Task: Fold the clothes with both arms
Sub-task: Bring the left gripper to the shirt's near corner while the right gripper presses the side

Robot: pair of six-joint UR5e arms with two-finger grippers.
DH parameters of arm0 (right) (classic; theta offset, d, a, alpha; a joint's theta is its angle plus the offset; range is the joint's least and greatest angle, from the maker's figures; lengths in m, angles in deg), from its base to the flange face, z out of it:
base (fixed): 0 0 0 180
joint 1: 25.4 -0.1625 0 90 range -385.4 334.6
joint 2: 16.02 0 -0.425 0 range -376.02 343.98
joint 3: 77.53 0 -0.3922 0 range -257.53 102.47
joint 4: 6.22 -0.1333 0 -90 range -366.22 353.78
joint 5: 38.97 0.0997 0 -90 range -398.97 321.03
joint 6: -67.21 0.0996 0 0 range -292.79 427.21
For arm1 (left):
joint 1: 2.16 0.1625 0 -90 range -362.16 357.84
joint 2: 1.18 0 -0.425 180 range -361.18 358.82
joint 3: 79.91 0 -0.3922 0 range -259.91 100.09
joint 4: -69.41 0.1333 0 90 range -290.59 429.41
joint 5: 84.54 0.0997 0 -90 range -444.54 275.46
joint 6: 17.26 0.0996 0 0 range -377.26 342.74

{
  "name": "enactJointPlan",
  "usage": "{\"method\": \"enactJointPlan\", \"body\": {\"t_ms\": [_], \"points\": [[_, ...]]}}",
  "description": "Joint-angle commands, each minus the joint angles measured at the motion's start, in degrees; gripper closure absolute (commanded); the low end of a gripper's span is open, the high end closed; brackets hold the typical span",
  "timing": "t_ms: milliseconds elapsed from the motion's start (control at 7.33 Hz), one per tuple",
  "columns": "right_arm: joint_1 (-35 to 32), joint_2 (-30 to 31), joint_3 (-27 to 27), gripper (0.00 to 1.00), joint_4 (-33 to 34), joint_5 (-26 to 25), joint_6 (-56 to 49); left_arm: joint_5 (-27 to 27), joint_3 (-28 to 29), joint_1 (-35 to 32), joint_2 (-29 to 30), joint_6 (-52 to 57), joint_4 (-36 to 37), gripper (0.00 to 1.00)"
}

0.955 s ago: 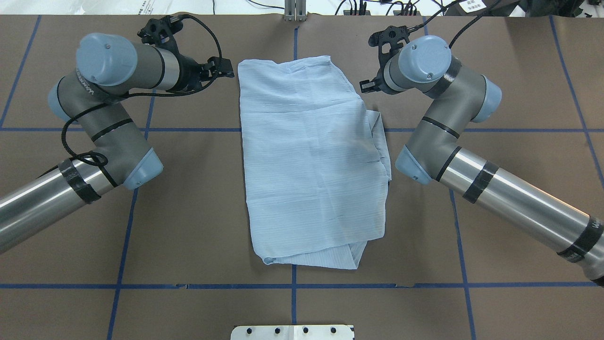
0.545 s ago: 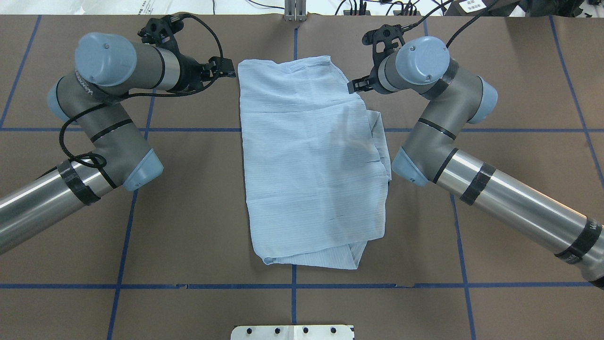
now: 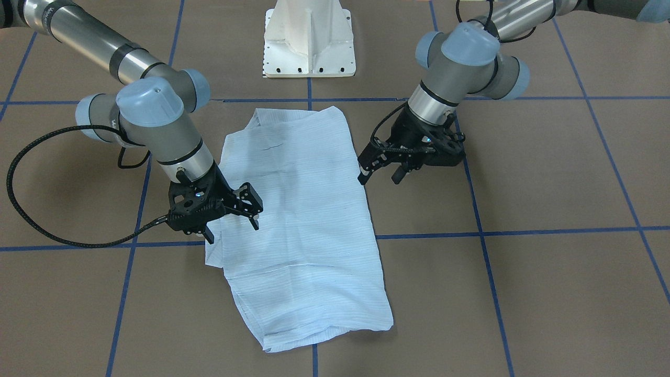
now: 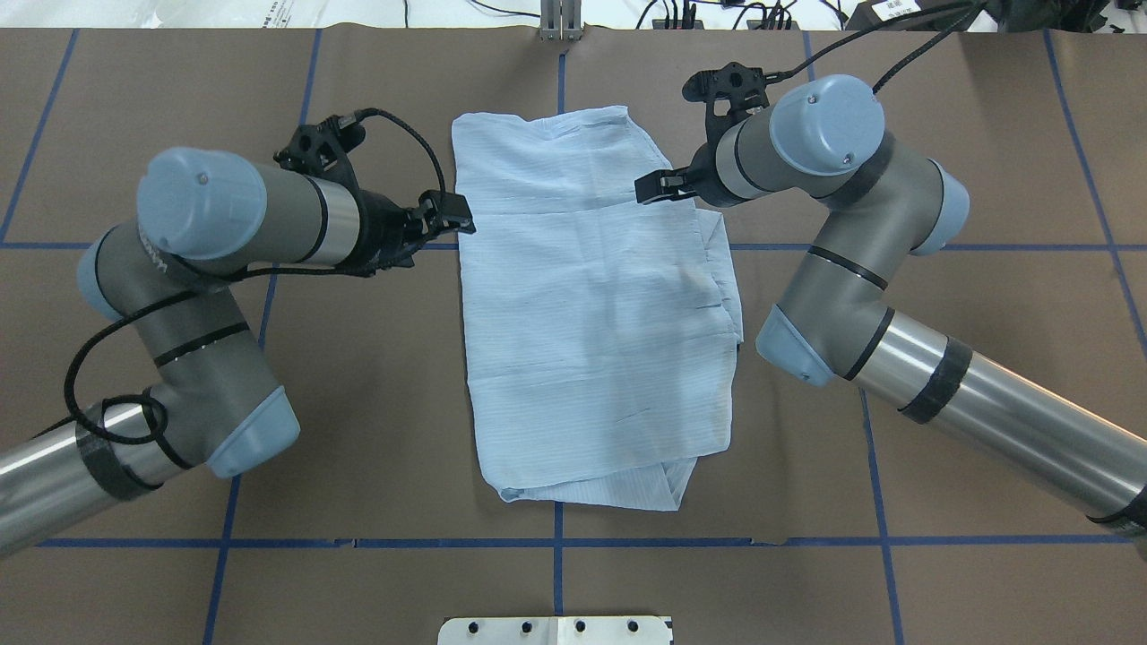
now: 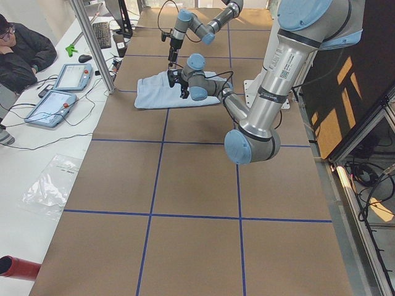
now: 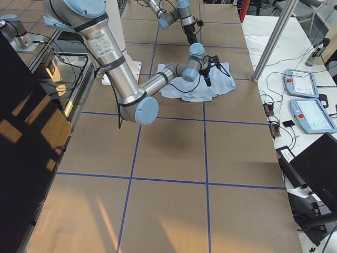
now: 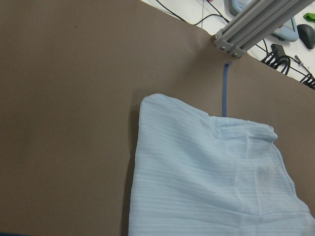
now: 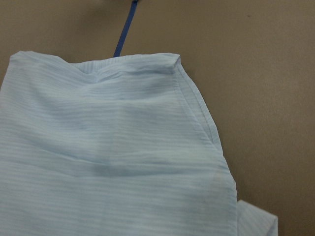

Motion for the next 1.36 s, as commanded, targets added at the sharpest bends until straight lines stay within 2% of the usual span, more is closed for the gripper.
{"method": "enactJointPlan", "body": {"t_ms": [0,273,955,1091,1227], "points": [[2.62,4.58,-12.79,0.00,11.40,1.47,5.40,7.70,-5.60,11.78,-1.40,-9.53,6.69,0.08],[3.95,5.47,-18.63,0.00,20.13,5.67,7.34,10.63,-6.06,17.51,-1.31,-14.38,11.18,0.14],[4.12,7.06,-21.29,0.00,20.43,6.31,11.30,11.08,-5.97,22.54,-1.23,-17.47,15.25,0.25],[4.21,7.06,-21.20,0.00,20.34,6.48,11.57,10.99,-5.80,23.68,-0.96,-17.48,15.25,0.32],[4.21,7.06,-21.20,0.00,20.43,6.57,12.18,10.99,-5.71,24.13,-0.87,-17.57,15.25,0.49]]}}
